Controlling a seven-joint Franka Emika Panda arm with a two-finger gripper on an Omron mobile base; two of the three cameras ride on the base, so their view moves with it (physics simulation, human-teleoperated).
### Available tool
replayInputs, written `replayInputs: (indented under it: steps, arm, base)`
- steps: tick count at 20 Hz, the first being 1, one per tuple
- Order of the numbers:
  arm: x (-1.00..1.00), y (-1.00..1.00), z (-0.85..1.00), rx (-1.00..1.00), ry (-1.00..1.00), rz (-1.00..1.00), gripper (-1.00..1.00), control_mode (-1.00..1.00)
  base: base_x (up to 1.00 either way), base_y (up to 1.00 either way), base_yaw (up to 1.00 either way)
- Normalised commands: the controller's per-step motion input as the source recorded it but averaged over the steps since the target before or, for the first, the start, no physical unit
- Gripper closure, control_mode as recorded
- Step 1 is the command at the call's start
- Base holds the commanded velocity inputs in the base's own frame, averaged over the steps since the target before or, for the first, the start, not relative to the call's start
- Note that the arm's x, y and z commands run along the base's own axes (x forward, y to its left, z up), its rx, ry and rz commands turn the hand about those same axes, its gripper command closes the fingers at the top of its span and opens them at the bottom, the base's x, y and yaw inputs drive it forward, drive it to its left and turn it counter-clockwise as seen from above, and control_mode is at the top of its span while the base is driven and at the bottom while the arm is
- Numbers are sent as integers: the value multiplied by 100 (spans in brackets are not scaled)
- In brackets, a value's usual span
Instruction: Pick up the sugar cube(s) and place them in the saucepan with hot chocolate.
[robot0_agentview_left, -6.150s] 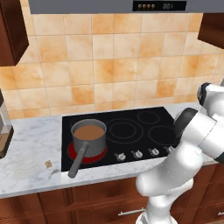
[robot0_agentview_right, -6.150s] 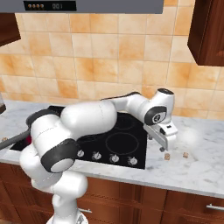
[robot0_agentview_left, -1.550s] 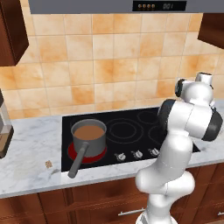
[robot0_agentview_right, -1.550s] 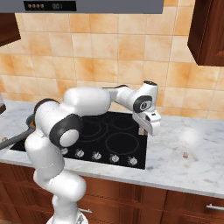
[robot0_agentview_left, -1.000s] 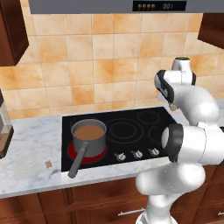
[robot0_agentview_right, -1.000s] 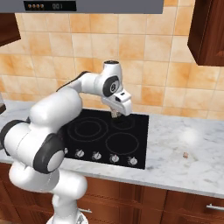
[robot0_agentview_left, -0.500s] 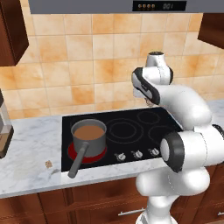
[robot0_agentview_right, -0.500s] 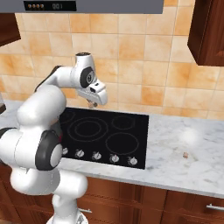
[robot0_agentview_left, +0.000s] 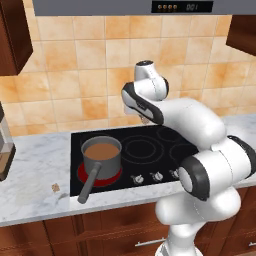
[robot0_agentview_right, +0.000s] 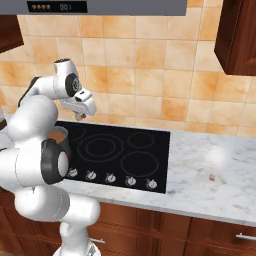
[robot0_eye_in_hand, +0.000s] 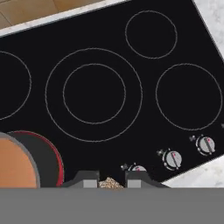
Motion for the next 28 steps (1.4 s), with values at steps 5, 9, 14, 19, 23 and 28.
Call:
replayInputs:
  steps: [5, 9, 14, 19, 23, 28]
  arm:
    - [0, 100, -7, -6, 0, 10, 100, -100]
    - [2, 100, -43, -3, 0, 10, 100, -100]
    - [18, 91, -51, -1, 3, 4, 100, -100]
    - [25, 41, -52, -3, 5, -1, 100, -100]
    - [-14, 0, -42, 0, 0, -1, 100, -100]
    - [-26, -2, -23, -1, -2, -2, 100, -100]
  base:
    - [0, 0, 0]
    - [0, 0, 0]
    - [0, 0, 0]
    - [0, 0, 0]
    - [0, 0, 0]
    - [0, 0, 0]
